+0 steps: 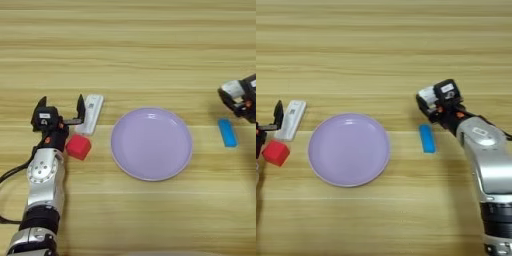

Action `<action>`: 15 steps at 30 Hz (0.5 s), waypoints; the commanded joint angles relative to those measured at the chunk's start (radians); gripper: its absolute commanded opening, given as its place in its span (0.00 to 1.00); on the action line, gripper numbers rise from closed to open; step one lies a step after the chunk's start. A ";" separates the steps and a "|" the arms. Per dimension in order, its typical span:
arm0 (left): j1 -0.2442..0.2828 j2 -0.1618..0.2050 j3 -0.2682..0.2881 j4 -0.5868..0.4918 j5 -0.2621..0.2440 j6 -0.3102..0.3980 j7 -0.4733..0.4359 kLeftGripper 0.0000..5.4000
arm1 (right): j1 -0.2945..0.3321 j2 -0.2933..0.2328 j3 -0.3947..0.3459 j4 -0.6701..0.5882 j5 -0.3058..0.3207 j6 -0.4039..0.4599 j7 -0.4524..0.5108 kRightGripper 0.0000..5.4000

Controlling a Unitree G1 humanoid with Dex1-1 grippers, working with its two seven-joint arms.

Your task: Move the objects on the table

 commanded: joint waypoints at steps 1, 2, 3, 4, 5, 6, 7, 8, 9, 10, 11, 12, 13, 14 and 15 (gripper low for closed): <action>0.001 -0.001 0.002 -0.004 0.001 0.017 0.000 1.00 | 0.024 -0.010 -0.050 0.041 0.011 -0.034 -0.020 0.46; 0.001 0.000 0.002 -0.003 0.001 0.017 0.000 1.00 | 0.029 -0.011 -0.057 0.050 0.009 -0.040 -0.025 0.46; 0.001 0.000 0.002 -0.004 0.000 0.017 0.000 1.00 | 0.037 -0.012 -0.063 0.067 0.003 -0.052 -0.032 0.46; 0.001 0.000 0.003 -0.004 0.000 0.017 0.000 1.00 | 0.044 -0.013 -0.068 0.082 0.000 -0.063 -0.038 0.46; 0.001 0.001 0.003 -0.004 0.000 0.018 0.000 1.00 | 0.052 -0.012 -0.074 0.096 0.001 -0.070 -0.041 0.46; 0.001 0.001 0.003 -0.004 0.000 0.018 -0.001 1.00 | 0.058 -0.010 -0.078 0.109 0.002 -0.077 -0.043 0.46; 0.001 0.001 0.003 -0.004 -0.001 0.018 -0.001 1.00 | 0.064 -0.008 -0.081 0.120 0.003 -0.083 -0.045 0.46; 0.001 0.001 0.004 -0.005 -0.001 0.018 -0.001 1.00 | 0.071 -0.005 -0.081 0.136 0.003 -0.090 -0.047 0.46; 0.001 0.002 0.004 -0.005 -0.001 0.018 -0.002 1.00 | 0.079 -0.001 -0.078 0.159 0.001 -0.100 -0.051 0.46; 0.002 0.002 0.004 -0.006 -0.001 0.019 -0.002 1.00 | 0.088 0.005 -0.074 0.184 0.000 -0.111 -0.053 0.46; 0.001 0.003 0.004 -0.006 -0.002 0.019 -0.003 1.00 | 0.094 0.012 -0.069 0.206 0.001 -0.119 -0.054 0.46; 0.001 0.003 0.005 -0.007 -0.002 0.020 -0.003 1.00 | 0.099 0.017 -0.062 0.228 -0.001 -0.130 -0.055 0.46; 0.002 0.003 0.005 -0.008 -0.002 0.020 -0.003 1.00 | 0.104 0.023 -0.059 0.252 0.000 -0.139 -0.056 0.46; 0.002 0.003 0.005 -0.008 -0.002 0.020 -0.003 1.00 | 0.108 0.028 -0.055 0.275 -0.002 -0.149 -0.058 0.46; 0.002 0.003 0.005 -0.008 -0.002 0.020 -0.003 1.00 | 0.110 0.031 -0.053 0.297 -0.002 -0.159 -0.058 0.46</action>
